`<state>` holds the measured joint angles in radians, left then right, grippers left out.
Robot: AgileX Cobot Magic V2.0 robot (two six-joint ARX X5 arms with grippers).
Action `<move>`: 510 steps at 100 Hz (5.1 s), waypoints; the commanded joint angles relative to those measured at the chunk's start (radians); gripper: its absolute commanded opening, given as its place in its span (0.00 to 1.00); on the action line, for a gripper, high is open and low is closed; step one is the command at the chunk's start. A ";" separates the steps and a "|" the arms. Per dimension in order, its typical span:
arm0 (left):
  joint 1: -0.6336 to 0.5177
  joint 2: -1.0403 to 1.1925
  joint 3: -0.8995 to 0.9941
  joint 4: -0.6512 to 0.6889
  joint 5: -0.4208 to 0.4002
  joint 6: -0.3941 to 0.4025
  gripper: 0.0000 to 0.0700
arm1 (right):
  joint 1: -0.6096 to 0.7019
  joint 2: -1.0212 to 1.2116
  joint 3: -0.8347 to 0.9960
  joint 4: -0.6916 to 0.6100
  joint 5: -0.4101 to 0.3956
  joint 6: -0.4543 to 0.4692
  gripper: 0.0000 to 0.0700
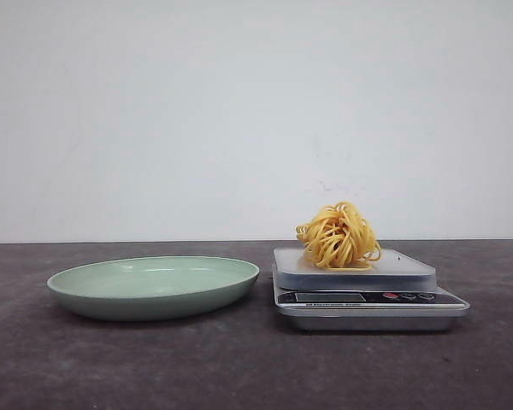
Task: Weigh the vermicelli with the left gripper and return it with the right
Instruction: 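Open the left gripper and withdraw it from the scale, then lower the right gripper onto the vermicelli bundle on the scale, then close the right gripper on the bundle and lift it off the scale, then carry the bundle over the plate and lower it onto the plate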
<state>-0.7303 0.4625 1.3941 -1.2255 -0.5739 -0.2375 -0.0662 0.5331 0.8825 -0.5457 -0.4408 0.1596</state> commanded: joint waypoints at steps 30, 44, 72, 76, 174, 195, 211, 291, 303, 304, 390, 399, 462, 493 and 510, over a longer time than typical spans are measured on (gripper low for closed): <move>0.053 -0.259 -0.366 0.055 0.166 -0.203 0.44 | 0.109 0.101 0.017 0.093 0.029 -0.006 0.76; 0.095 -0.317 -0.465 0.095 0.231 -0.212 0.44 | 0.199 0.193 0.018 0.129 0.085 0.013 0.76; 0.110 -0.322 -0.490 0.130 0.235 -0.197 0.44 | 0.422 0.504 0.107 0.147 0.207 0.051 0.76; 0.110 -0.322 -0.490 0.135 0.235 -0.197 0.44 | 0.448 0.558 0.132 0.148 0.216 0.067 0.76; 0.110 -0.322 -0.490 0.122 0.235 -0.198 0.44 | 0.531 1.278 0.475 -0.098 0.304 0.171 0.65; 0.110 -0.322 -0.490 0.122 0.234 -0.198 0.44 | 0.531 1.278 0.475 -0.114 0.303 0.197 0.56; 0.110 -0.322 -0.490 0.121 0.234 -0.197 0.44 | 0.539 1.279 0.475 -0.117 0.303 0.206 0.39; 0.110 -0.322 -0.490 0.119 0.235 -0.198 0.44 | 0.644 1.133 0.499 -0.052 0.303 0.187 0.00; 0.110 -0.322 -0.490 0.118 0.235 -0.198 0.44 | 0.700 1.111 0.529 0.015 0.240 0.209 0.00; 0.110 -0.322 -0.490 0.118 0.235 -0.198 0.44 | 0.705 1.111 0.532 0.023 0.233 0.213 0.00; 0.110 -0.322 -0.490 0.117 0.235 -0.202 0.44 | 0.817 1.413 0.547 0.338 0.179 0.465 0.00; 0.110 -0.322 -0.490 0.117 0.235 -0.201 0.44 | 0.817 1.453 0.547 0.341 0.182 0.472 0.00; 0.110 -0.322 -0.490 0.117 0.235 -0.201 0.44 | 0.819 1.487 0.567 0.389 0.158 0.454 0.64; 0.110 -0.322 -0.490 0.119 0.234 -0.197 0.44 | 0.781 1.170 0.573 0.275 0.303 0.198 0.63; 0.110 -0.322 -0.490 0.138 0.227 -0.195 0.44 | 0.781 0.903 0.573 0.166 0.471 0.014 0.63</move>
<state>-0.6155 0.1425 0.8948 -1.1103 -0.3416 -0.4377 0.7010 1.5063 1.4376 -0.3504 -0.0132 0.3080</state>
